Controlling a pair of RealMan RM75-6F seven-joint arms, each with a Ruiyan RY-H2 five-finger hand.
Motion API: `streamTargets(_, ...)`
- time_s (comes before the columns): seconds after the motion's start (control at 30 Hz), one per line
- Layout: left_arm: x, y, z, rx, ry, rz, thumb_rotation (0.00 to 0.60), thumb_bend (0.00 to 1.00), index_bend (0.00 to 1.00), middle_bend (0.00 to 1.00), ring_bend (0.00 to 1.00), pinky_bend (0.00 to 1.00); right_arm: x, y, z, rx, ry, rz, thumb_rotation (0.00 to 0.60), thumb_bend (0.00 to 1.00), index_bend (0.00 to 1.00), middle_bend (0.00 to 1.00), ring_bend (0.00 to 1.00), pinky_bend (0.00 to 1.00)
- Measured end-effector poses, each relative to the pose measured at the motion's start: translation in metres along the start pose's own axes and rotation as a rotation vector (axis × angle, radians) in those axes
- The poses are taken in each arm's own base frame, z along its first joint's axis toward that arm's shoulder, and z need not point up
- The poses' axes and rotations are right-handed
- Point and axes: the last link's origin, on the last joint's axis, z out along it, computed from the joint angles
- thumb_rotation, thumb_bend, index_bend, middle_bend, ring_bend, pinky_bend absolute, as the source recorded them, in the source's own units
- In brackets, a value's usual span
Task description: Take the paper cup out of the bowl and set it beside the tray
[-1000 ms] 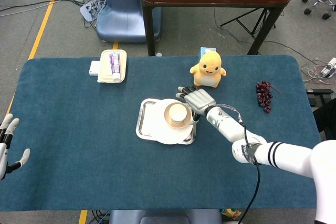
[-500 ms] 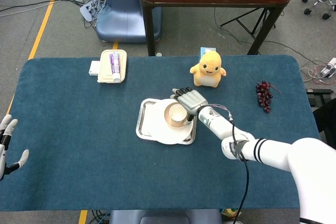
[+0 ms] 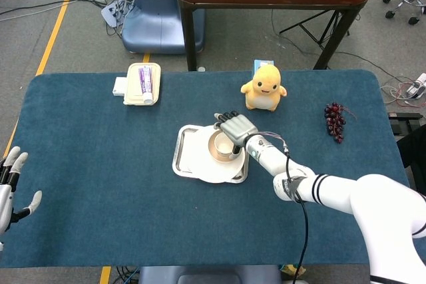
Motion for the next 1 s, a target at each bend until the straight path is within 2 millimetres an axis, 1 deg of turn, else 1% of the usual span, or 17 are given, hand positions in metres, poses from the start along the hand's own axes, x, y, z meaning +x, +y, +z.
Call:
streamTargets(0.13,0.006,-0.004,0.001,-0.001,0.007,0.001,0.600,0.32,0.00,0.00,0.00,0.00,-0.001,-0.002,0.002,0.000,0.002,-0.003,0.600,0.10,0.32,0.04,0.00,0.00)
streamTargets(0.27,0.015,-0.010,0.003,-0.002,0.008,-0.003,0.600,0.32,0.00,0.00,0.00,0.00,-0.001,-0.002,0.002,-0.004,0.003,-0.012,0.600,0.11,0.34,0.04,0.00,0.00)
streamTargets(0.47,0.019,-0.012,0.002,-0.013,0.018,-0.008,0.600,0.32,0.00,0.00,0.00,0.00,-0.001,-0.003,0.004,-0.004,0.003,-0.017,0.600,0.12,0.37,0.05,0.00,0.00)
streamTargets(0.67,0.023,-0.018,0.002,-0.019,0.021,-0.010,0.600,0.32,0.00,0.00,0.00,0.00,-0.001,-0.003,0.006,-0.007,0.005,-0.023,0.600,0.14,0.40,0.06,0.00,0.00)
streamTargets(0.87,0.013,-0.010,-0.002,-0.024,0.022,-0.004,0.600,0.32,0.00,0.00,0.00,0.00,0.001,-0.004,0.006,-0.005,0.011,-0.021,0.600,0.14,0.40,0.06,0.00,0.00)
streamTargets(1.0,0.012,-0.009,-0.003,-0.023,0.021,0.000,0.600,0.32,0.00,0.00,0.00,0.00,0.006,-0.004,0.001,-0.002,0.024,-0.022,0.600,0.14,0.40,0.06,0.00,0.00)
